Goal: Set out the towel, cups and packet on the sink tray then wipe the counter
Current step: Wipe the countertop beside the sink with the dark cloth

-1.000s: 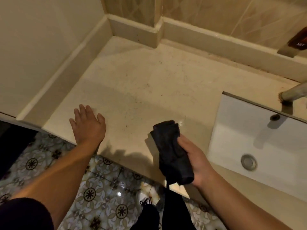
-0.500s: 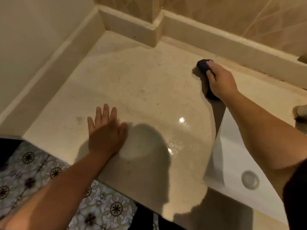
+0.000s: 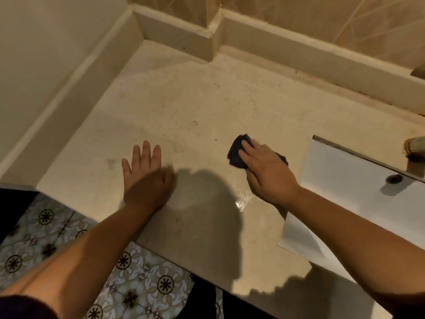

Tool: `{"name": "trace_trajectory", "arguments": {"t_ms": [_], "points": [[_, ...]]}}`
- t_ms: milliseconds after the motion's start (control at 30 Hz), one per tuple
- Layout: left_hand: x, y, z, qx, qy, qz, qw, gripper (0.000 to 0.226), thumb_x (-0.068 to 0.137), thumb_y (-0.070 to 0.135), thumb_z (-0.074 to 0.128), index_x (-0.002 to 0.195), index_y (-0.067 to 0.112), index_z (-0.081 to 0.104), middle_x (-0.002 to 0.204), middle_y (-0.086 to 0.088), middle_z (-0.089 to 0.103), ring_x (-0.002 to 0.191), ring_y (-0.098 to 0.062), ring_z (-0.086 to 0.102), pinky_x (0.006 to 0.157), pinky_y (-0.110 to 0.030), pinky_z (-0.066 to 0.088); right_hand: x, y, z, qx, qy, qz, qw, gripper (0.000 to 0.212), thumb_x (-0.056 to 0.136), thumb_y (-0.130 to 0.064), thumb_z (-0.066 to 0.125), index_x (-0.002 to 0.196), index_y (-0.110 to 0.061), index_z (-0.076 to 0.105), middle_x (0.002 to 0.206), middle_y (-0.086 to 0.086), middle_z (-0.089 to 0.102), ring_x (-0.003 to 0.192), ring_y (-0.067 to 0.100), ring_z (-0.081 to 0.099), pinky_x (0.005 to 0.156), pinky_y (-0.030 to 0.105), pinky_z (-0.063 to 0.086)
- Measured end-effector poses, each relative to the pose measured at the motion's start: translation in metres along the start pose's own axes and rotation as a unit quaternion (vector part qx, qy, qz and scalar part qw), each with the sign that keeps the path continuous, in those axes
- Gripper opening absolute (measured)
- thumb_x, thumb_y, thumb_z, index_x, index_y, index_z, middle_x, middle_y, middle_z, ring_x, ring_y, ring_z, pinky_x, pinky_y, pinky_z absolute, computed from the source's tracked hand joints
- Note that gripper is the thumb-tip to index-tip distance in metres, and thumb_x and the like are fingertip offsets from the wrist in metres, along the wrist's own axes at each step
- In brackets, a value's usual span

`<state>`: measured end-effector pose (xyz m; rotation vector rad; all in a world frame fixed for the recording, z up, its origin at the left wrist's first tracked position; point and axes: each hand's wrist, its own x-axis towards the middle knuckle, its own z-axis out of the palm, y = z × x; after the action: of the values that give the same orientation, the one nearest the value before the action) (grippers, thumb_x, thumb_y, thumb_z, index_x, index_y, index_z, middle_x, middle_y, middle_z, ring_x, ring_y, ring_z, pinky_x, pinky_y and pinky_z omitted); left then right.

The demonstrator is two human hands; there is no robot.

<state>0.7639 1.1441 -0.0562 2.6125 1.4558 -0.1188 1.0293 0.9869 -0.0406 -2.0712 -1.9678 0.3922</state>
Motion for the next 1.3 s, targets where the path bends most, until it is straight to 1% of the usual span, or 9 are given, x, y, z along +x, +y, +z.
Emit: {"name": "trace_trajectory", "arguments": {"t_ms": [333,533,667,767,833,933,1100,1167,1300], "points": [[0.002,-0.011,0.016,-0.005,-0.01,0.001,1.0,0.07,0.096,0.055,0.009,0.155,0.018,0.008,0.164,-0.009,0.001,0.149,-0.031,-0.006,0.118,-0.056,-0.001,-0.116,-0.134,0.067,0.089,-0.01,-0.044,0.995,0.06,0.083,-0.013,0.067,0.14,-0.009,0.048,0.154,0.012,0.036,0.144,0.031,0.027,0.114,0.043,0.027],[0.0,-0.011,0.011,-0.002,-0.03,0.007,1.0,0.068,0.098,0.054,0.01,0.156,0.017,0.005,0.164,-0.01,-0.002,0.149,-0.03,-0.007,0.118,-0.055,-0.001,-0.153,-0.188,0.098,0.135,0.004,-0.068,0.988,0.044,0.099,-0.017,0.048,0.141,-0.007,0.047,0.151,0.016,0.041,0.143,0.031,0.031,0.109,0.053,0.033],[0.0,-0.014,0.005,-0.008,-0.046,0.015,0.999,0.067,0.1,0.054,0.013,0.155,0.018,0.005,0.164,-0.009,-0.003,0.149,-0.029,-0.007,0.118,-0.053,-0.002,-0.153,-0.211,0.095,0.24,0.032,-0.034,0.97,0.047,0.089,-0.002,0.063,0.135,-0.001,0.053,0.146,0.018,0.045,0.136,0.032,0.042,0.107,0.051,0.039],[-0.003,-0.027,0.001,-0.042,-0.041,0.042,0.997,0.065,0.101,0.05,0.018,0.155,0.016,0.01,0.164,-0.009,0.0,0.15,-0.027,-0.003,0.119,-0.049,0.0,-0.145,-0.214,0.071,0.504,-0.009,0.059,0.861,0.055,0.088,0.014,0.058,0.139,-0.001,0.045,0.148,0.015,0.043,0.137,0.019,0.043,0.112,0.032,0.035],[-0.011,-0.04,0.002,-0.051,-0.027,0.039,0.998,0.064,0.102,0.048,0.021,0.155,0.014,0.013,0.164,-0.009,0.003,0.15,-0.026,-0.001,0.12,-0.048,0.0,-0.124,-0.203,0.041,0.593,-0.019,0.178,0.785,0.045,0.095,0.004,0.053,0.131,-0.022,0.056,0.134,-0.002,0.06,0.12,0.008,0.058,0.096,0.014,0.042],[-0.025,-0.06,0.006,-0.036,-0.014,0.005,0.999,0.063,0.101,0.048,0.02,0.154,0.015,0.016,0.164,-0.008,0.005,0.15,-0.026,0.0,0.119,-0.049,-0.001,-0.07,-0.159,0.006,0.65,0.034,0.275,0.707,0.038,0.097,-0.003,0.048,0.124,-0.024,0.063,0.116,0.0,0.071,0.093,0.011,0.068,0.075,0.017,0.049],[-0.033,-0.066,0.014,-0.018,0.016,0.004,1.0,0.063,0.101,0.048,0.018,0.153,0.014,0.021,0.163,-0.009,0.013,0.149,-0.028,0.005,0.12,-0.049,0.004,0.044,-0.048,-0.032,0.336,0.186,0.257,0.887,0.042,0.1,-0.011,0.043,0.14,-0.019,0.051,0.139,0.0,0.055,0.122,0.016,0.053,0.098,0.024,0.041],[-0.032,-0.066,0.015,-0.016,0.024,0.0,1.0,0.064,0.1,0.048,0.015,0.153,0.014,0.022,0.163,-0.008,0.013,0.15,-0.027,0.006,0.12,-0.048,0.005,0.079,-0.001,-0.031,0.189,0.168,0.253,0.934,0.045,0.102,-0.012,0.04,0.146,-0.013,0.04,0.152,0.008,0.04,0.137,0.026,0.038,0.113,0.033,0.029],[-0.029,-0.066,0.017,-0.012,0.032,-0.008,0.999,0.068,0.096,0.049,0.009,0.153,0.016,0.022,0.163,-0.006,0.013,0.15,-0.024,0.005,0.12,-0.045,0.003,0.109,0.024,-0.009,0.025,0.064,0.189,0.98,0.045,0.099,-0.004,0.042,0.144,0.0,0.04,0.155,0.02,0.03,0.143,0.037,0.024,0.116,0.045,0.021]]}}
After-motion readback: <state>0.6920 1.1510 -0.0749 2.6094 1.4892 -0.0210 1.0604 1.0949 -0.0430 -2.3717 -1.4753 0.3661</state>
